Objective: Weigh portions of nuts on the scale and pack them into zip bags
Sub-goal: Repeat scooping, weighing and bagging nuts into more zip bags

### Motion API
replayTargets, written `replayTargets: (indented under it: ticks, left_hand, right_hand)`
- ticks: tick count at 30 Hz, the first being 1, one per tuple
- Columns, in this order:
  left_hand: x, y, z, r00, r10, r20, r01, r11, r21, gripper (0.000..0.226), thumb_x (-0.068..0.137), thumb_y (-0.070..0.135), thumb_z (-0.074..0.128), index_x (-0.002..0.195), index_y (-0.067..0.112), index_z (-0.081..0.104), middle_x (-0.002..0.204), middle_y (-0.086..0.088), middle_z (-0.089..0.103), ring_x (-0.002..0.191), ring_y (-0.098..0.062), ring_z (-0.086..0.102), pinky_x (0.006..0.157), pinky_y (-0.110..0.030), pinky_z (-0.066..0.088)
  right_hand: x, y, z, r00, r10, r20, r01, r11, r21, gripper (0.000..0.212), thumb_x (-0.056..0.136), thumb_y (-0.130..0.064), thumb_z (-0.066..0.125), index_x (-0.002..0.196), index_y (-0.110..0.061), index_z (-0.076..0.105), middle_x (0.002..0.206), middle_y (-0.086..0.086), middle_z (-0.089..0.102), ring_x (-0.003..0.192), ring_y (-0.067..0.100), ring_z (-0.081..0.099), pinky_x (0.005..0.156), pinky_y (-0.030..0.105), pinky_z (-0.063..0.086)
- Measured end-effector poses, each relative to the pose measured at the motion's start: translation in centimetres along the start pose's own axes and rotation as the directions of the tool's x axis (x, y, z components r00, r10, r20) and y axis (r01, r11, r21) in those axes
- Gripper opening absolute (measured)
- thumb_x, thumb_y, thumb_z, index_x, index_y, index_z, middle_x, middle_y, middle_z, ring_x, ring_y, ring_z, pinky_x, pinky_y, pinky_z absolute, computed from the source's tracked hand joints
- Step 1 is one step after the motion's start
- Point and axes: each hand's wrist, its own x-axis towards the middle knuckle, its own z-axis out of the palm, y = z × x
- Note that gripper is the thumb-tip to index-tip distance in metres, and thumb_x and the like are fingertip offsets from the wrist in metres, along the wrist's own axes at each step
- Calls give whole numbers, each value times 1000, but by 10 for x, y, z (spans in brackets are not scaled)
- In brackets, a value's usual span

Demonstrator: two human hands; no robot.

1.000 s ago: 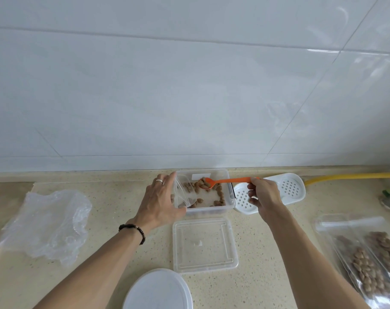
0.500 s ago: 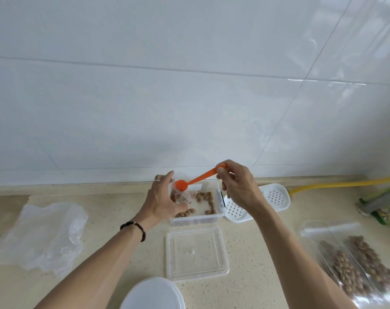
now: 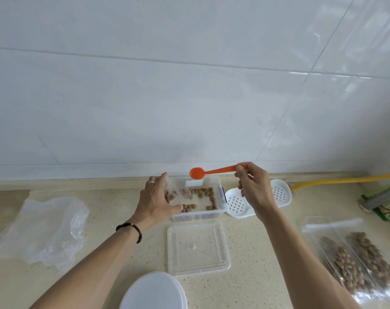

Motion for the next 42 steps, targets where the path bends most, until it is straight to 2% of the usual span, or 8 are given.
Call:
replayTargets:
  ticks: [2, 6, 10, 14, 17, 23, 29, 42]
  left_hand:
    - [-3, -8, -1, 1000, -15, -2, 16, 1000, 10, 88, 59, 47, 76, 132, 17, 37, 119, 0, 40, 115, -23, 42, 98, -45, 41]
    - [-6, -16, 1, 999, 32, -21, -32, 999, 15, 83, 63, 38, 80, 132, 23, 36, 95, 18, 40, 109, -16, 38, 93, -38, 38]
    - [-6, -20, 3, 999, 51, -11, -51, 998, 21, 89, 63, 37, 79, 138, 24, 33, 93, 17, 50, 108, -13, 40, 95, -41, 41]
    - [-7, -20, 6, 1000, 6, 18, -7, 999, 32, 109, 61, 47, 75, 151, 21, 20, 121, 6, 40, 119, -17, 38, 103, -40, 37]
    - [-8, -21, 8, 999, -11, 32, 10, 999, 44, 111, 61, 48, 76, 152, 22, 17, 132, -2, 36, 122, -20, 38, 104, -39, 37]
    - [-8, -22, 10, 1000, -13, 26, 12, 998, 65, 113, 66, 44, 80, 153, 21, 13, 138, -4, 33, 127, -23, 36, 107, -41, 35]
    - [-8, -24, 10, 1000, -11, 19, 10, 998, 58, 111, 67, 43, 80, 153, 20, 14, 140, -5, 33, 129, -24, 35, 108, -44, 36]
    - [-9, -32, 4, 1000, -13, 1, 13, 999, 43, 108, 67, 42, 80, 152, 20, 17, 140, -7, 34, 128, -25, 38, 106, -44, 38]
  right_hand:
    - [2, 22, 4, 998, 56, 6, -55, 997, -57, 19, 99, -21, 53, 85, -21, 66, 82, 15, 63, 62, 16, 51, 57, 33, 43]
    - [4, 59, 19, 986, 158, 47, -152, 982, -109, 22, 99, -21, 53, 81, -26, 65, 75, -3, 61, 61, 13, 51, 66, 33, 43]
    - [7, 74, 27, 979, 174, 104, -156, 974, -166, 18, 99, -18, 54, 91, -16, 70, 79, -1, 64, 69, 6, 55, 62, 13, 40]
    - [9, 77, 28, 957, 199, 211, -154, 965, -214, 19, 99, -20, 55, 94, -11, 71, 82, 6, 64, 74, 13, 53, 67, 22, 41]
    - [9, 76, 28, 922, 259, 289, -193, 952, -237, 24, 98, -20, 55, 82, -11, 71, 69, 2, 56, 60, 13, 45, 60, 27, 38]
    - [9, 70, 29, 864, 409, 293, -387, 912, -133, 25, 99, -13, 51, 80, -3, 65, 39, -12, 46, 41, 9, 30, 43, 22, 26]
    - [12, 71, 33, 837, 479, 265, -500, 866, 17, 23, 98, -9, 51, 85, 2, 67, 72, 9, 61, 43, 12, 33, 44, 25, 21]
    - [12, 68, 36, 809, 555, 194, -583, 801, 138, 21, 94, -5, 51, 81, 1, 67, 68, 9, 58, 45, 13, 38, 44, 25, 27]
